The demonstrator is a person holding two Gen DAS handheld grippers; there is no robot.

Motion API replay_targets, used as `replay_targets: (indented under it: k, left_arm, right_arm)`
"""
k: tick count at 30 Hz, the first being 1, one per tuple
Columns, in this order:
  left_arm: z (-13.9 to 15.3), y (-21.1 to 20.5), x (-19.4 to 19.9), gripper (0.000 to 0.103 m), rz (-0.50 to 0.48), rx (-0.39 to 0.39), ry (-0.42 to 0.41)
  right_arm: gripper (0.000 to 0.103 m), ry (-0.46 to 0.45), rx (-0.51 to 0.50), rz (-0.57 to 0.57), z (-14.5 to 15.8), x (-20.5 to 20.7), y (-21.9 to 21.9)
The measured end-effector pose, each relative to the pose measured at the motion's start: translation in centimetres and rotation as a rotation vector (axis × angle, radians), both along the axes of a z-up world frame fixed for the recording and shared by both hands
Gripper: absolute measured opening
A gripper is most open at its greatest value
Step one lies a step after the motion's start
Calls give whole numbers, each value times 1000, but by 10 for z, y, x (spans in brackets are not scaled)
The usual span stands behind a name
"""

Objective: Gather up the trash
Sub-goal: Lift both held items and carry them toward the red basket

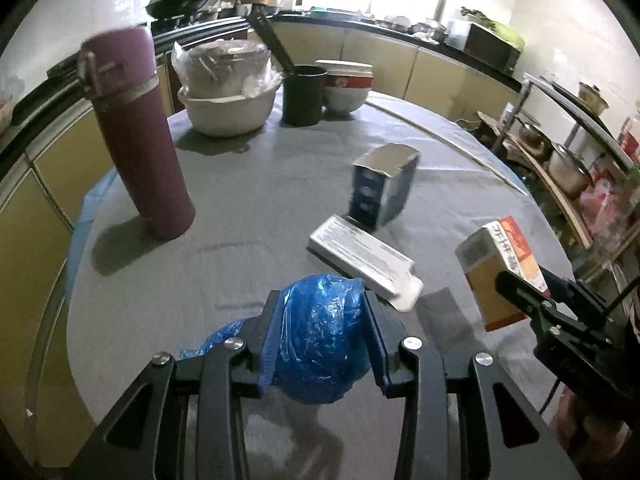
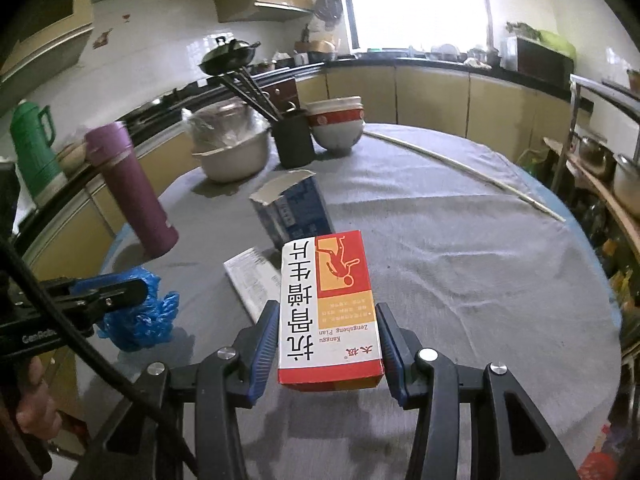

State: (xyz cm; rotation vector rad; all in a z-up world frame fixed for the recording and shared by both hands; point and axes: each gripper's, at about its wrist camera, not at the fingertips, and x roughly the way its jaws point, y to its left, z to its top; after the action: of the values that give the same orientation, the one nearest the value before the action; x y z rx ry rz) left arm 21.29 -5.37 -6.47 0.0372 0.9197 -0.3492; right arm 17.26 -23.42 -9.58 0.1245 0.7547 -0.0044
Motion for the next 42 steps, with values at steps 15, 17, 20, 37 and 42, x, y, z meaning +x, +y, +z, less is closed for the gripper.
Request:
replay_targets:
  k: [15, 17, 20, 37, 42]
  left_arm:
    - [13, 5, -37, 40, -11, 35, -42]
    - [12, 7, -37, 40, -9, 37, -42]
    - [12, 9, -39, 40, -10, 39, -46]
    - [13, 18, -77, 40, -35, 17, -37]
    - [18, 15, -92, 40, -54, 8, -40]
  right_arm:
    - [50, -34, 11, 6, 13, -53, 0]
    - [50, -33, 18, 0, 12, -54, -3]
    - [50, -24, 34, -7, 7, -53, -8]
    - [50, -31, 67, -25, 4, -82, -21]
    - [50, -41, 82, -33, 6, -102, -25]
